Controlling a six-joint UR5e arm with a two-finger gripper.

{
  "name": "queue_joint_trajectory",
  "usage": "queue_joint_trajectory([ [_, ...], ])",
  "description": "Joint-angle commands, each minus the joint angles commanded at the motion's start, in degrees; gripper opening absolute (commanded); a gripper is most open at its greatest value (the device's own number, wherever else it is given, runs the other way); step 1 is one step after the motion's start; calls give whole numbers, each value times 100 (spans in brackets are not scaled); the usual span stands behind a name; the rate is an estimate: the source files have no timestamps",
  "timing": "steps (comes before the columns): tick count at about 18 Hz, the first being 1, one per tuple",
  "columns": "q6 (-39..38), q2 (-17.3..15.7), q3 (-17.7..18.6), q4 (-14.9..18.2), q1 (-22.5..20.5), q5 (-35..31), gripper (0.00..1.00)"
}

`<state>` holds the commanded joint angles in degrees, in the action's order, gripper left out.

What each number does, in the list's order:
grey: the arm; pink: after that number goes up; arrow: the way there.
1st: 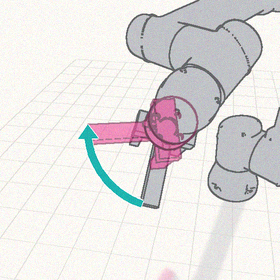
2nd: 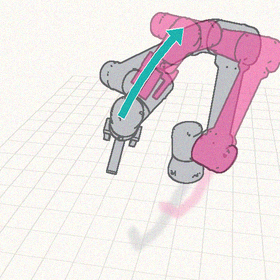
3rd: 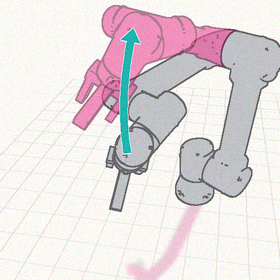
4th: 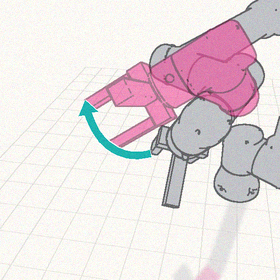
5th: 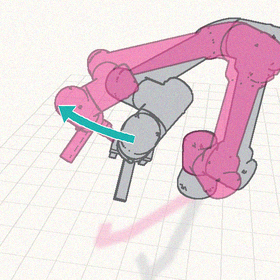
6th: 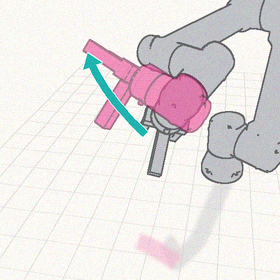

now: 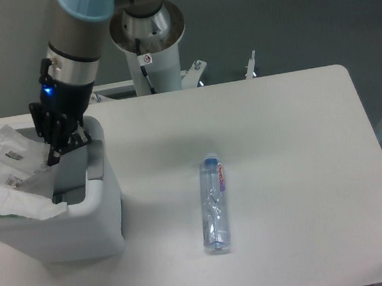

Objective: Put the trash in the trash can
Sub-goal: 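Lower the bag into the bin and open the gripper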

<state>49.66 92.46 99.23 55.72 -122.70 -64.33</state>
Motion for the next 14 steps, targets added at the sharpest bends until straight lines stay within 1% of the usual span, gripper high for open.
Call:
queue_joint_trajectory([
  [3, 0, 0, 35, 17, 184, -281, 0],
  [6, 0, -26, 35, 26, 255, -308, 0],
  [7, 0, -35, 35, 26, 264, -308, 3],
  [8, -9, -27, 53, 26, 273, -308, 16],
  [9, -52, -35, 44, 26, 273, -308, 16],
  [10, -114, -53, 44, 18, 264, -308, 21],
  [11, -158, -88, 27, 18, 264, -291, 50],
  [12, -167, -114, -8, -9, 255, -308, 92],
  [13, -237, -149, -26, 0, 246, -308, 99],
  [14, -411, -228, -26, -17, 246, -308, 100],
])
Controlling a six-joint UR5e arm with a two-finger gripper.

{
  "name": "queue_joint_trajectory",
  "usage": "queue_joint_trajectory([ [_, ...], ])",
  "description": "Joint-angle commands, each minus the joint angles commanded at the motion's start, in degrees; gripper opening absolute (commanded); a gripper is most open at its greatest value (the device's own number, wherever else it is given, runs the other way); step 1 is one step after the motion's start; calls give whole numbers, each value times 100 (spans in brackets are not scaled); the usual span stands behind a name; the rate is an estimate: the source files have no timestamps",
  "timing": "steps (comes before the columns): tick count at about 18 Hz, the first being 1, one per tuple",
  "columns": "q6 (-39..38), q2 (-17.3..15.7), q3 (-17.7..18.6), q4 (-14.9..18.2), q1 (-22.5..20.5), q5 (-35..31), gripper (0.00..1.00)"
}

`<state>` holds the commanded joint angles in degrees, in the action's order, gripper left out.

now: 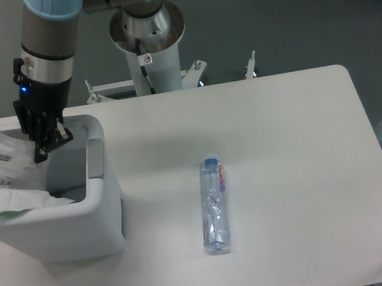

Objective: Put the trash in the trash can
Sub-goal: 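Lower the bag into the bin and open the gripper, then move the empty gripper over the clear water bottle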

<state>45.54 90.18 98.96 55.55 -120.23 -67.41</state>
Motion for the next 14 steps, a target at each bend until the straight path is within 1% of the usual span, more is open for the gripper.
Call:
queue_joint_trajectory([
  [1, -237, -114, 0, 0, -35, 9, 100],
  [3, -335, -246, -35, 0, -88, 26, 100],
  [5, -572, -273, -114, 0, -228, 44, 100],
  [7, -774, -396, -184, 0, -482, 96, 100],
  [9, -1580, -615, -325, 0, -1122, 543, 100],
  [10, -1993, -660, -395, 9, -1725, 815, 100],
  [11, -2171, -643, -352, 9, -2245, 957, 100],
  [13, -2190, -529, -255, 9, -2731, 958, 100],
  [14, -2173, -293, -264, 0, -2864, 949, 100],
])
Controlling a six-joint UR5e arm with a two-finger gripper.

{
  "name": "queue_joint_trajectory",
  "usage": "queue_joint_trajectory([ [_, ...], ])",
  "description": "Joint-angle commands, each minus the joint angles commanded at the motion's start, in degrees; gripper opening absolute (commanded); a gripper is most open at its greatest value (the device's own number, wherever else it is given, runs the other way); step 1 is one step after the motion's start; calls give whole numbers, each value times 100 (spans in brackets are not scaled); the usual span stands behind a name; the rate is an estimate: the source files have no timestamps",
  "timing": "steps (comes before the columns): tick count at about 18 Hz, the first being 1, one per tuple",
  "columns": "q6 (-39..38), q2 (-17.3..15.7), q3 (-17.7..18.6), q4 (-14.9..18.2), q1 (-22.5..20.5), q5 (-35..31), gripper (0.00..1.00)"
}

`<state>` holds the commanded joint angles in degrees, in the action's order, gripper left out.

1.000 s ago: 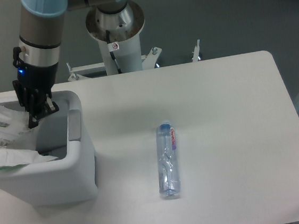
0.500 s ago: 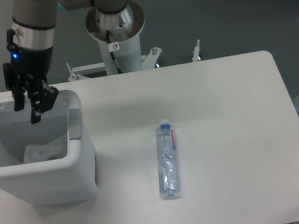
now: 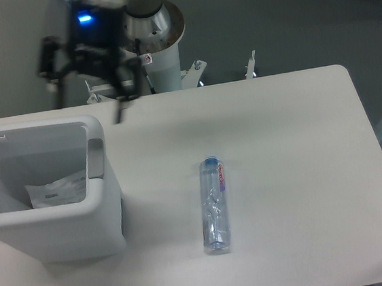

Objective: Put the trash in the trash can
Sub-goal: 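Move the empty gripper over the clear water bottle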

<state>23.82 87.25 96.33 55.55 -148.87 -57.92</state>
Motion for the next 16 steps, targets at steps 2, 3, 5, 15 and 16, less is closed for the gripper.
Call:
queue_joint_trajectory([
  [2, -8, 361, -113, -9, -159, 0, 100],
  [3, -17, 685, -271, 0, -238, -44, 100],
  [5, 26, 1064, -316, -17, -247, -262, 100],
  [15, 202, 2664, -1027, -18, 279, -1730, 100],
  [16, 202, 2822, -1098, -26, 350, -1810, 100],
])
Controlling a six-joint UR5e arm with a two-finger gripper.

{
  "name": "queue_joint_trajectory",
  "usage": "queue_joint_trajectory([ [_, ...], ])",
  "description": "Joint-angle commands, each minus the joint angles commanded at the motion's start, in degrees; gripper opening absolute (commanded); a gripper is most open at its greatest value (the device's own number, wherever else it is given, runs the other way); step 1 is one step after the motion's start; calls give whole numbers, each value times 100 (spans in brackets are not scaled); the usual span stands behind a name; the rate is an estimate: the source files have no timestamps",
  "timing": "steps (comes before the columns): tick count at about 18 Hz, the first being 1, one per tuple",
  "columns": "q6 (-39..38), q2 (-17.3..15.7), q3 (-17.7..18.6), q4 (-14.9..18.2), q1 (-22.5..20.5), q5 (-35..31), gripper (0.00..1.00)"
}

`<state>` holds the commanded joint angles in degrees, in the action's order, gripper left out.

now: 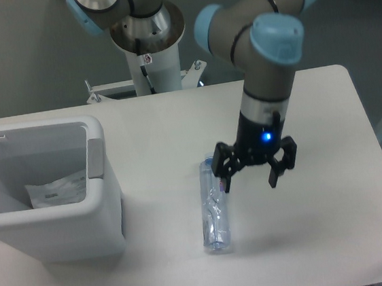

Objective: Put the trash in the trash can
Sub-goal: 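Move the empty gripper over the clear water bottle, then lower the gripper around the bottle's cap end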

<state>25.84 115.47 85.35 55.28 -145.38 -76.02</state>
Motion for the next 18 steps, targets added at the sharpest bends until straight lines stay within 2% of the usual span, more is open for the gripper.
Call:
queue_joint_trajectory([
  [1, -70, 210, -62, 17, 62, -1, 100],
  [6, -9, 598, -176, -70, 202, -18, 100],
  [8, -18, 739, -168, -70, 247, -210, 100],
  [10, 0, 758, -150, -105, 326, -474, 100],
  [15, -18, 854, -264, -176, 457, -502, 100],
  [18, 9, 889, -229, -351, 528, -528, 100],
])
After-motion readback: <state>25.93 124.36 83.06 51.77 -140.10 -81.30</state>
